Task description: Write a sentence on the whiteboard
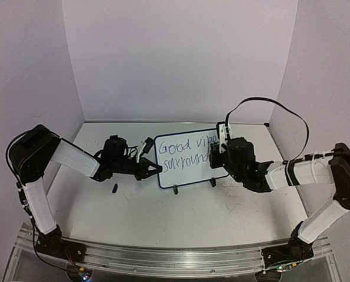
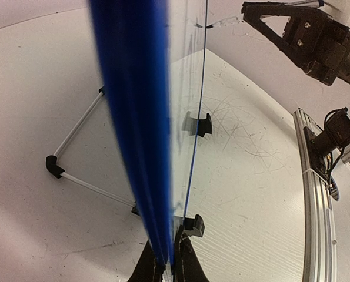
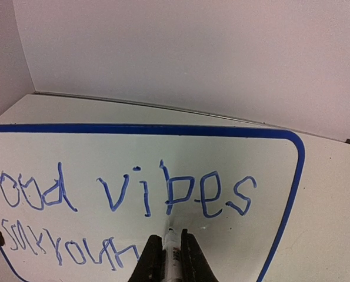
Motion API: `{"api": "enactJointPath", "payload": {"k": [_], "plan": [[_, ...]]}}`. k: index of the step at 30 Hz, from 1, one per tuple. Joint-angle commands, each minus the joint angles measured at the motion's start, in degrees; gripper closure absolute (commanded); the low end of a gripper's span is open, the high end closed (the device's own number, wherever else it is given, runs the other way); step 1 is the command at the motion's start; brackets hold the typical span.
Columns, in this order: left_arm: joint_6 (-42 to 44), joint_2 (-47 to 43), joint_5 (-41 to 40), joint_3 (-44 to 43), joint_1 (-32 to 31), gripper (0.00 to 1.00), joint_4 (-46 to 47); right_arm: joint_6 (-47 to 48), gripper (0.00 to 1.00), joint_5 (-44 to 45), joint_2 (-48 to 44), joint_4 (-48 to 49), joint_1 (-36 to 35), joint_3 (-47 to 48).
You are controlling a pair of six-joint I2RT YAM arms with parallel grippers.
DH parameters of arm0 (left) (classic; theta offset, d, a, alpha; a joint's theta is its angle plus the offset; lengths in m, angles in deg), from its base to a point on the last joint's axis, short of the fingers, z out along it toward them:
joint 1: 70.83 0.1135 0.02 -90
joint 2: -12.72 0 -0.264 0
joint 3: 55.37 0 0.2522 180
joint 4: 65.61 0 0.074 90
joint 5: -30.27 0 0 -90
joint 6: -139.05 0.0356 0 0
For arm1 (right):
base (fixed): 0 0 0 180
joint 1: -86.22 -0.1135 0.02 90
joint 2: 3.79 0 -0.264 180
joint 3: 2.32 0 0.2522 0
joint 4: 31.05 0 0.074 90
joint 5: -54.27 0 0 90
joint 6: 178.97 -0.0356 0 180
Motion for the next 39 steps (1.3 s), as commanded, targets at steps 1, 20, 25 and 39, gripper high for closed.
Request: {"api": "enactJointPath", "payload": {"k": [1,20,25,39], "plan": [[2.44,-1.01,-7.95,0.12,1.32,1.00,-3.42,-0.75,1.00,-0.09,-0.47,0.72,0.39,0.58],[2.52,-0.98,-8.06,0.14,1.32,1.00,-3.44,-4.44,1.00,-0.16,2.63,0.77,0.33,-4.18],[2.52,-0.95,-8.14,0.12,1.32,1.00,-3.52,-3.41,1.00,-0.70,-1.14,-0.48,0.28,-3.86],[2.61,-1.28,-8.20,0.15,1.32,1.00,-3.60,-2.69,1.00,-5.05,-3.72,0.53,1.40,-6.54]]}}
